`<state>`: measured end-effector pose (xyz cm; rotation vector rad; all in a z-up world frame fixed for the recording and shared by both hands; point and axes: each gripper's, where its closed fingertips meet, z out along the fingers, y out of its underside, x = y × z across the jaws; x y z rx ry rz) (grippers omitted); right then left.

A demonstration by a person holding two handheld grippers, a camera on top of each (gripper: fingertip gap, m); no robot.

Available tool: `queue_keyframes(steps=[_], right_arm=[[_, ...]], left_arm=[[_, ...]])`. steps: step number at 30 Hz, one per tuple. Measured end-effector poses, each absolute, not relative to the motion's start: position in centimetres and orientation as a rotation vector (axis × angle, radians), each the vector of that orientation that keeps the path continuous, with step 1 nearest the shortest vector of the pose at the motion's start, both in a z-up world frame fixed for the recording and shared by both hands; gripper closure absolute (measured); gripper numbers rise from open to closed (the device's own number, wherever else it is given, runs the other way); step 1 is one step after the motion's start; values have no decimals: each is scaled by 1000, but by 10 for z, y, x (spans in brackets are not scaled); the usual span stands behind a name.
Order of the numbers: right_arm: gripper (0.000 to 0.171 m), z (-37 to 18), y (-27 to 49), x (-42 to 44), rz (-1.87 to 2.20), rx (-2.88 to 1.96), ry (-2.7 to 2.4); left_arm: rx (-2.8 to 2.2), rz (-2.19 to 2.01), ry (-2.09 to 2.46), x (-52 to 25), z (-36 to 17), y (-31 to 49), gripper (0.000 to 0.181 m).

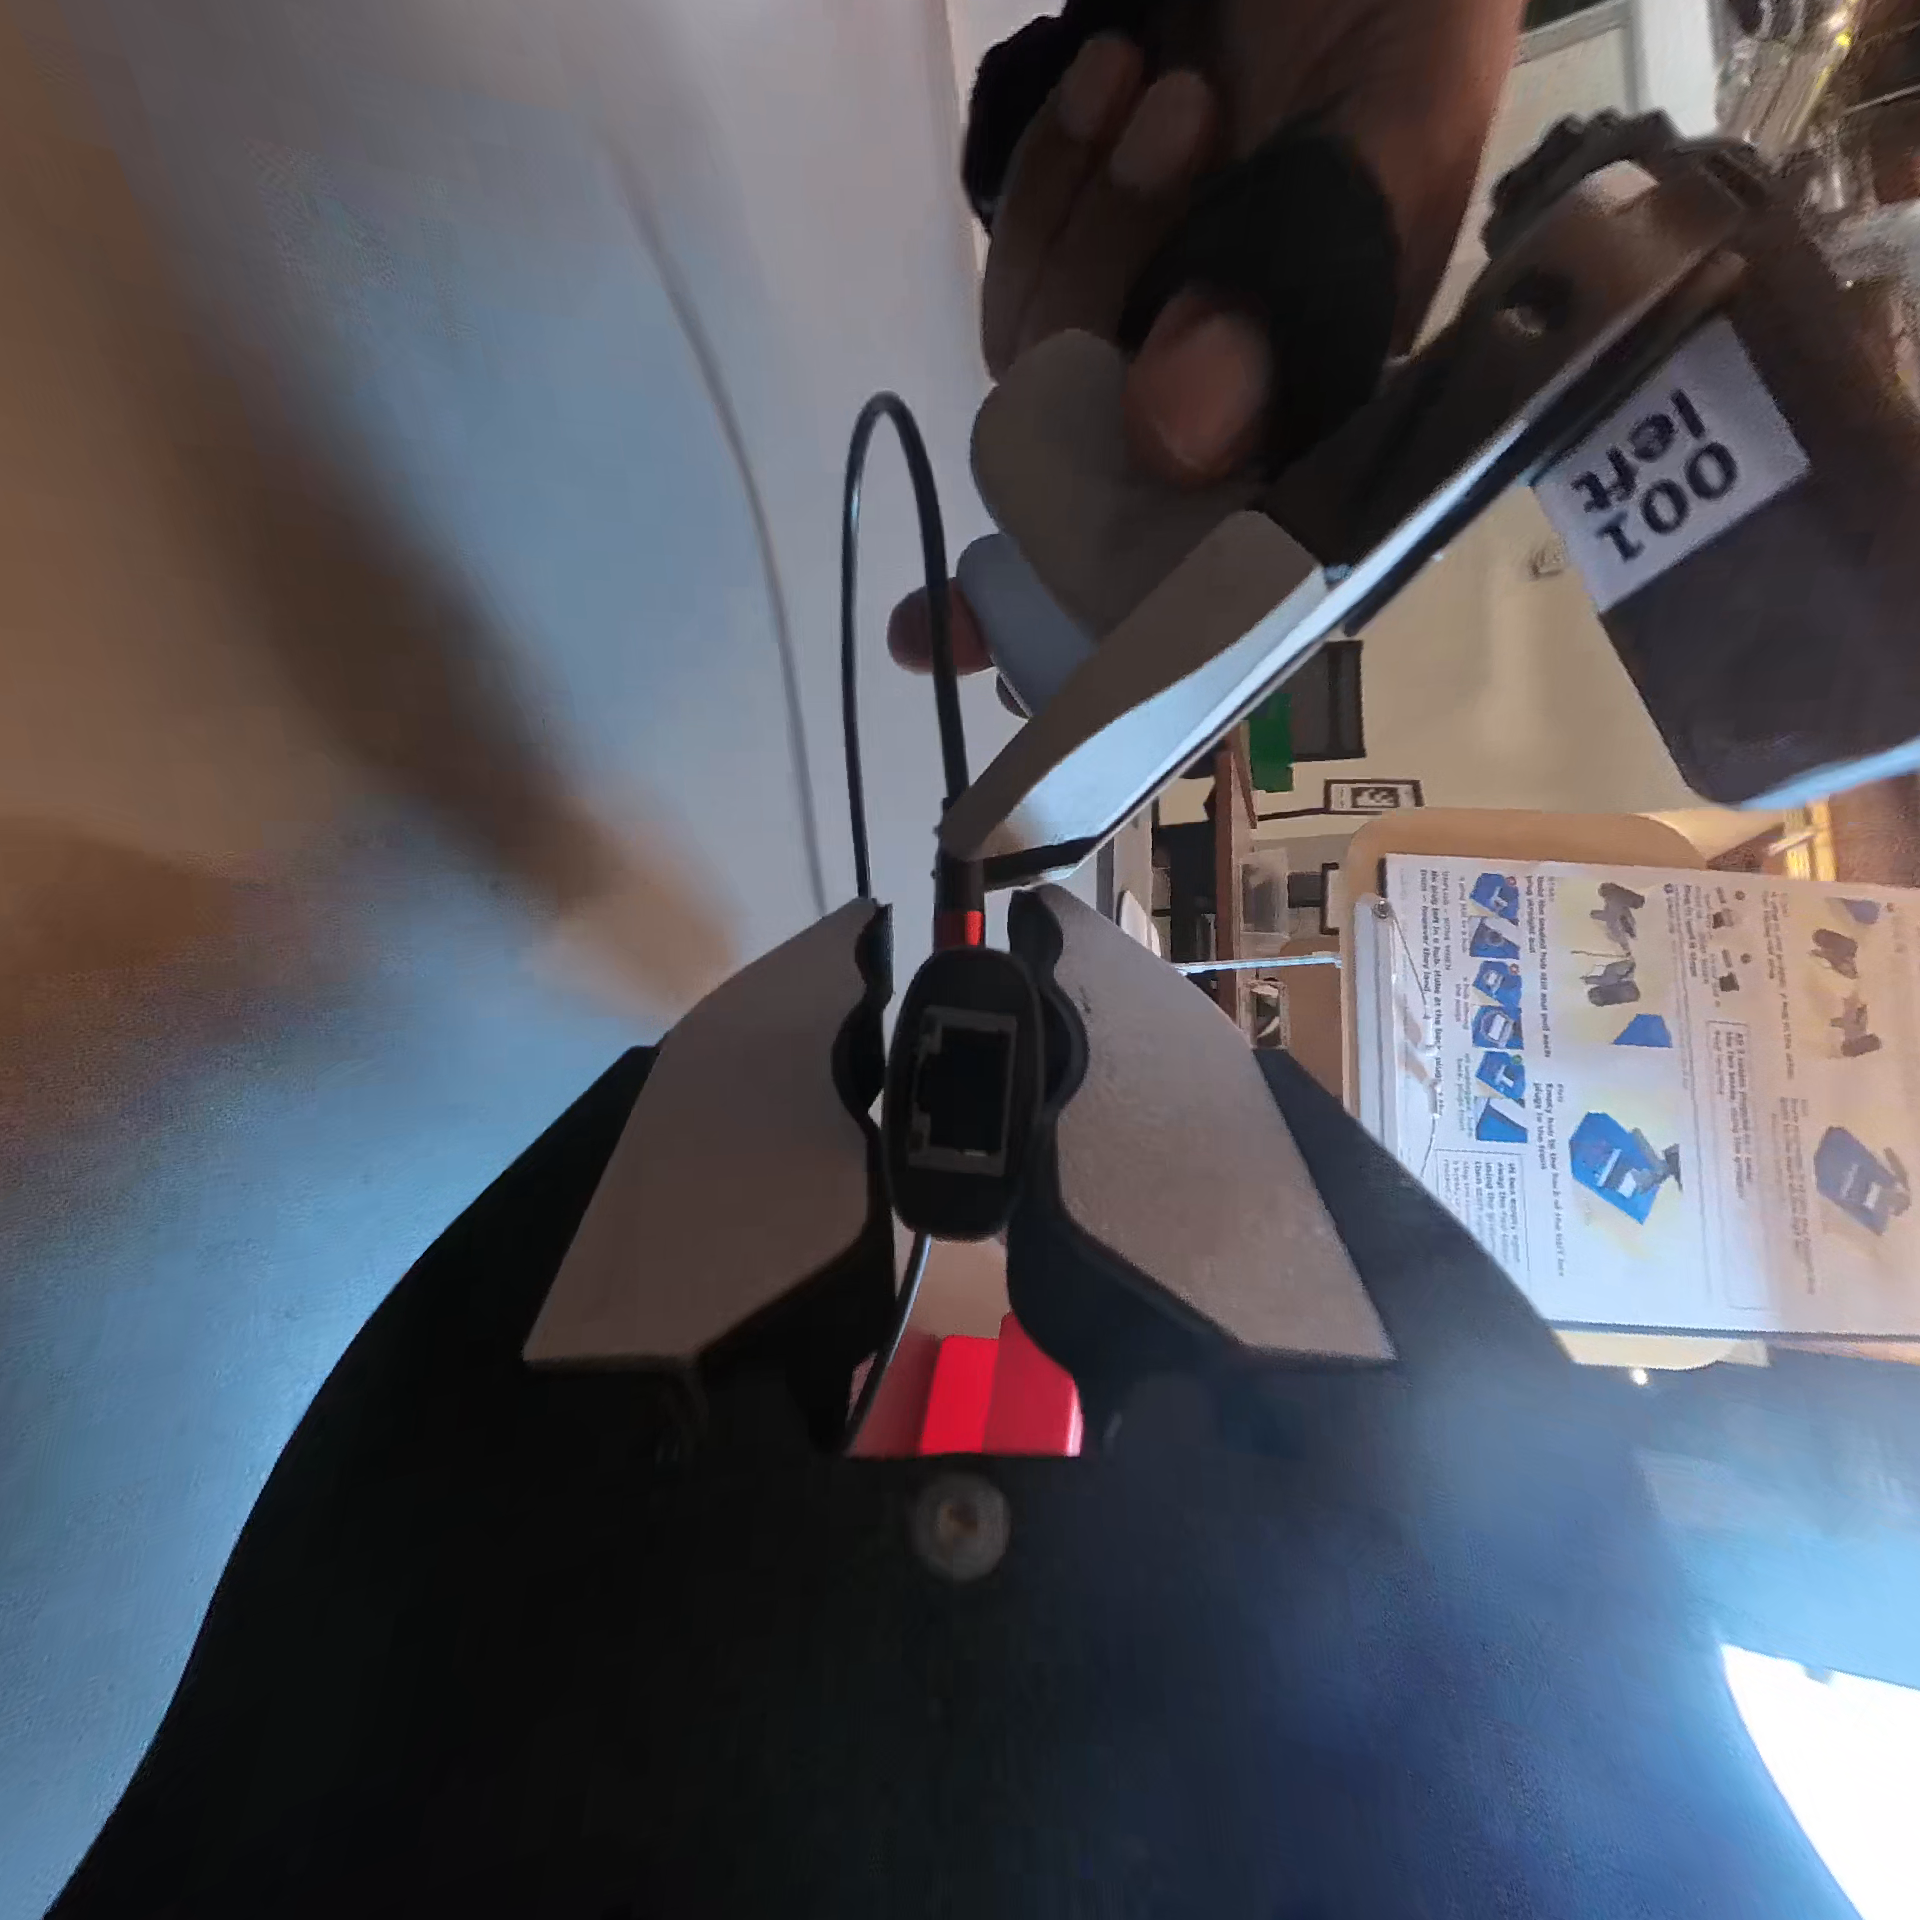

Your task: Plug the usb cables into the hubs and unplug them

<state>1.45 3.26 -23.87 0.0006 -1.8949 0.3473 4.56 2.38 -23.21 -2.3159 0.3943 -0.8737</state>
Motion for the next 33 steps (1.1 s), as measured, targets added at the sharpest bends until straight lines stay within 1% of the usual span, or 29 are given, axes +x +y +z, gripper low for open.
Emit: queue_keyframes(steps=[1,5,6,9,11,12,13,14,15,20,23,28,33], right_arm=[[148,-236,34,14,353,-10,-1886],[146,-237,40,12,339,-48,-1888],[142,-237,43,11,330,-75,-1893],[119,-244,59,7,300,-216,-1957],[114,-250,71,5,251,-293,-1995],[114,-254,77,6,229,-325,-2019],[123,-259,79,8,213,-342,-2054],[140,-263,80,9,195,-330,-2076],[153,-264,80,9,165,-283,-2069],[154,-259,68,7,153,-134,-1995],[154,-254,68,5,165,-144,-1966],[154,-259,69,4,119,-167,-1974],[154,-254,69,4,212,-216,-1955]], left_arm=[[-2306,-882,391,46,-230,24,167],[-2317,-894,385,47,-235,25,167],[-2319,-904,379,48,-236,25,167],[-2326,-909,361,47,-240,26,167],[-2324,-919,351,47,-241,27,167],[-2330,-909,347,46,-242,27,168],[-2331,-905,340,45,-243,28,167],[-2327,-910,329,45,-243,29,167],[-2323,-919,321,45,-242,30,167],[-2316,-917,354,47,-241,26,168],[-2291,-901,325,45,-234,29,168],[-2323,-862,258,43,-239,30,168],[-2324,-848,245,48,-243,31,168]])
